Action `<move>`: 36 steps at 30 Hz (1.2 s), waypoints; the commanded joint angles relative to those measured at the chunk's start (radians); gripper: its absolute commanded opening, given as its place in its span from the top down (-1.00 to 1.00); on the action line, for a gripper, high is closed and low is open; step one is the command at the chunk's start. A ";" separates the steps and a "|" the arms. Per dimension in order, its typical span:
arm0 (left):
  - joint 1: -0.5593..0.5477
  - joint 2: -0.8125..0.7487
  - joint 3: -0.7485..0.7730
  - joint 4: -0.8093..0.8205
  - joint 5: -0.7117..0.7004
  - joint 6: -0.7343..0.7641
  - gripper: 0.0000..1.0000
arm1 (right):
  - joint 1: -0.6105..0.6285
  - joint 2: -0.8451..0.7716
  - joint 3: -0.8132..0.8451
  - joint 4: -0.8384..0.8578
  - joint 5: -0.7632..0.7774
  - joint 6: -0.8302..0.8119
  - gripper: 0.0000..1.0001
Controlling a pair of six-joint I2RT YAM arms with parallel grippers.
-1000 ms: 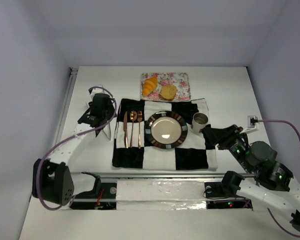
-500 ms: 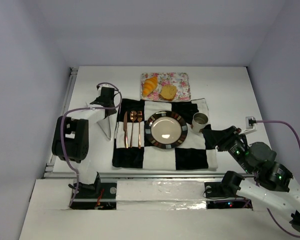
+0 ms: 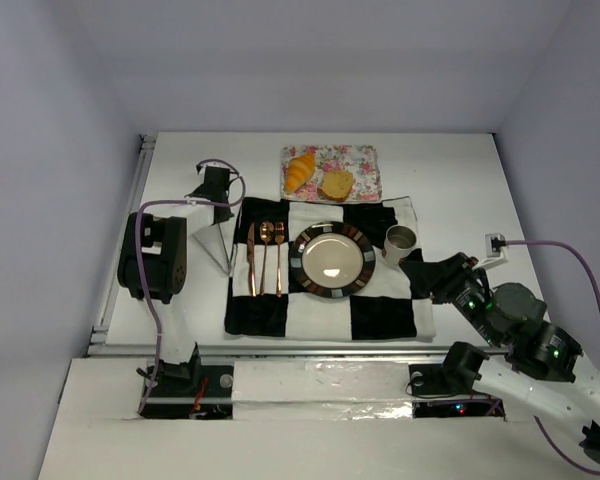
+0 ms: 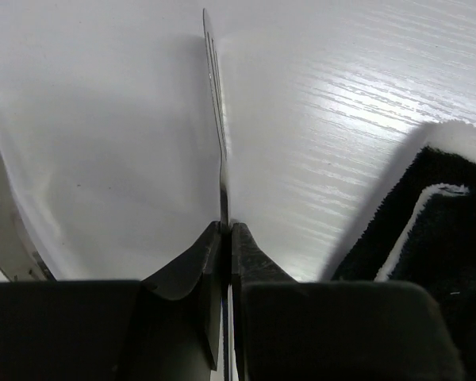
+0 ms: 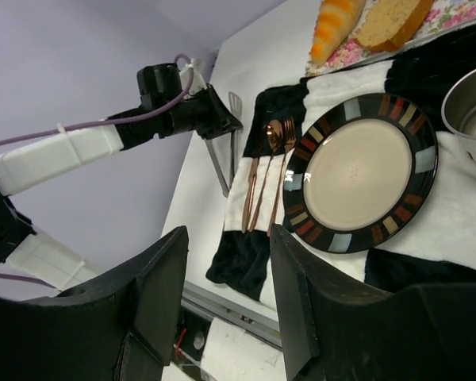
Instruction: Place the bread
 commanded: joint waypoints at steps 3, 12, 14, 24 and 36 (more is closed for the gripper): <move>0.013 -0.055 0.001 -0.020 -0.026 -0.018 1.00 | 0.000 0.027 0.003 0.013 -0.009 0.004 -0.05; 0.013 -0.442 -0.014 -0.031 -0.037 -0.035 1.00 | 0.000 0.191 0.041 0.123 -0.139 -0.008 -0.03; 0.013 -0.558 -0.019 -0.028 -0.006 -0.032 1.00 | 0.000 0.258 0.053 0.183 -0.176 -0.007 0.10; -0.064 -0.922 -0.189 0.128 0.520 -0.185 1.00 | 0.000 0.540 0.179 0.407 -0.309 -0.007 0.88; -0.115 -1.059 -0.542 1.050 0.985 -0.728 1.00 | 0.000 0.715 0.218 0.656 -0.553 -0.027 -0.99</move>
